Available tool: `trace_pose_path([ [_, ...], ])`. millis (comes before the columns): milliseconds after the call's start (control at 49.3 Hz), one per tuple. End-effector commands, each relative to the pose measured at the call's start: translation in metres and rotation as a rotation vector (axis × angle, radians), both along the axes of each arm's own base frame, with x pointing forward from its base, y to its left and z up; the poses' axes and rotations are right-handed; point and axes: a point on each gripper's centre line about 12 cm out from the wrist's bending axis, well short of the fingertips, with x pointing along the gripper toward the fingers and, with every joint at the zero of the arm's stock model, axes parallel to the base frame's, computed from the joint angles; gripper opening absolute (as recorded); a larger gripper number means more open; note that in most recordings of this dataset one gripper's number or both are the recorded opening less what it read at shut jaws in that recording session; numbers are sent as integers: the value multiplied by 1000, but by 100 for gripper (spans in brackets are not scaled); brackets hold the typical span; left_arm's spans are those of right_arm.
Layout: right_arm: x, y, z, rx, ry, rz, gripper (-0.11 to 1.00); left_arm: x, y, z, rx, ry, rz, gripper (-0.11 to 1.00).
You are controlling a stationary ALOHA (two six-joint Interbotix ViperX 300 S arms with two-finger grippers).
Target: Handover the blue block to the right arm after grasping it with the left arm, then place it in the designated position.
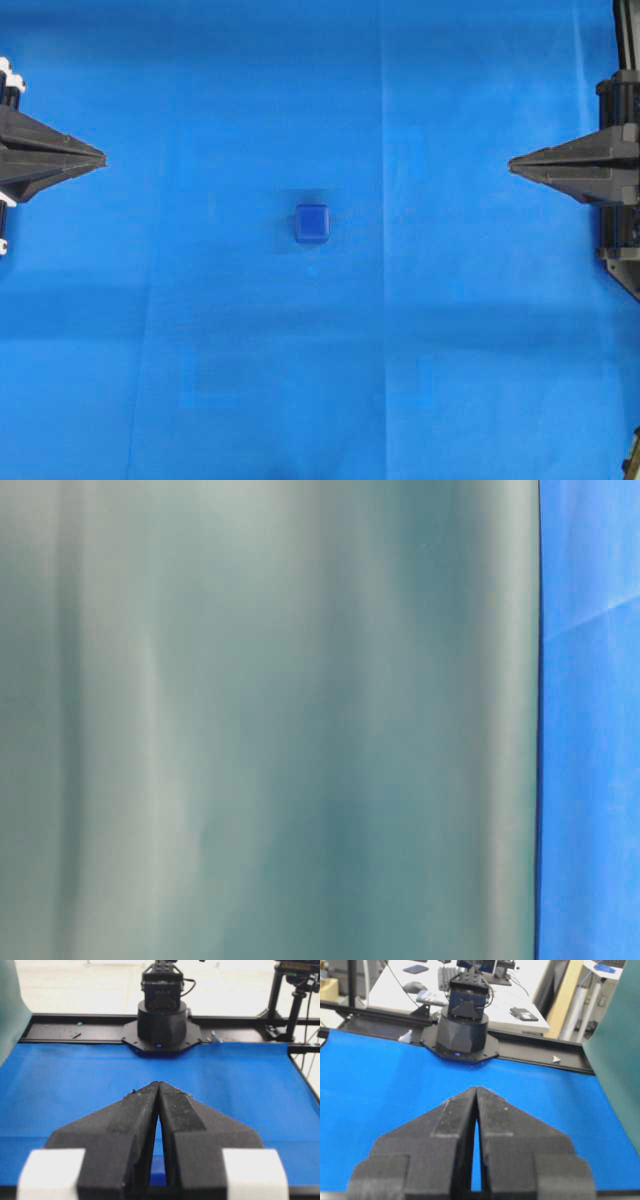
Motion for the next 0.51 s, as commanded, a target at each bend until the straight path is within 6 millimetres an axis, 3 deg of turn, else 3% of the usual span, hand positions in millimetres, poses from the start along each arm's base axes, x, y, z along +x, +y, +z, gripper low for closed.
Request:
trace_pose_path([
  [0,3,0,5,3,-11,0,0,1,0,8,0,-21,1,0],
  [487,6,-1,3,2,48,-3,-3,3,1,3,0,9,2,0],
])
